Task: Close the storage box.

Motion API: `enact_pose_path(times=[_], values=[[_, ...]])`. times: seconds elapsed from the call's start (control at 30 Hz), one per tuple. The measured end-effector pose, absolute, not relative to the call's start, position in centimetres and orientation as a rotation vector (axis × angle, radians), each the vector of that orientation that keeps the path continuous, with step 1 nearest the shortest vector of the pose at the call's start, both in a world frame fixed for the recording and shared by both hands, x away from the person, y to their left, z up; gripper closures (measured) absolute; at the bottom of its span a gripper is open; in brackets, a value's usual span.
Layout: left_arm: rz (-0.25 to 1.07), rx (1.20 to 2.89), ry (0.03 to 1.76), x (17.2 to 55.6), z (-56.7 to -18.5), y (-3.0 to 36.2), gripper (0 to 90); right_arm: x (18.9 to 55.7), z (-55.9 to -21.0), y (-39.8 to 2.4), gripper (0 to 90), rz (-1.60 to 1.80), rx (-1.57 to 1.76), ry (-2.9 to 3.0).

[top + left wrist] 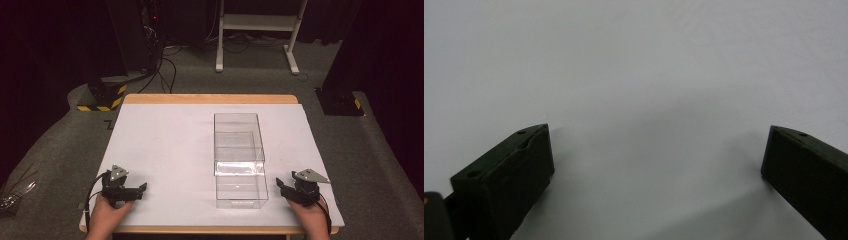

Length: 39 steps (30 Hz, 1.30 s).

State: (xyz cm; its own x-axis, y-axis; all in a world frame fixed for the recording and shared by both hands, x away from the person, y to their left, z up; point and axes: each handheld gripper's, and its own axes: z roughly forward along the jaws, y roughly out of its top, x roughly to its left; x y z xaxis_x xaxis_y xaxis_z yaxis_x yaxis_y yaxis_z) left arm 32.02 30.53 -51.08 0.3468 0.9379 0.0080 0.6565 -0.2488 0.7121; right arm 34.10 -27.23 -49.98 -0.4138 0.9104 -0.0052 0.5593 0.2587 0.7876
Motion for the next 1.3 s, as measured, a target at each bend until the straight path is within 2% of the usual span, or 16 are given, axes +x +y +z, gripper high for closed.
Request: enact_pose_path(times=[0.47, 1.3], values=[[0.588, 1.997, 1.387, 32.0, -51.1, 30.5, 0.6, 33.5, -49.6, -27.0, 32.5, 0.993, 1.277, 2.081], [0.588, 1.997, 1.386, 32.0, -51.1, 30.5, 0.6, 31.5, -46.9, -26.6, 31.3, 1.072, 1.217, 2.037]])
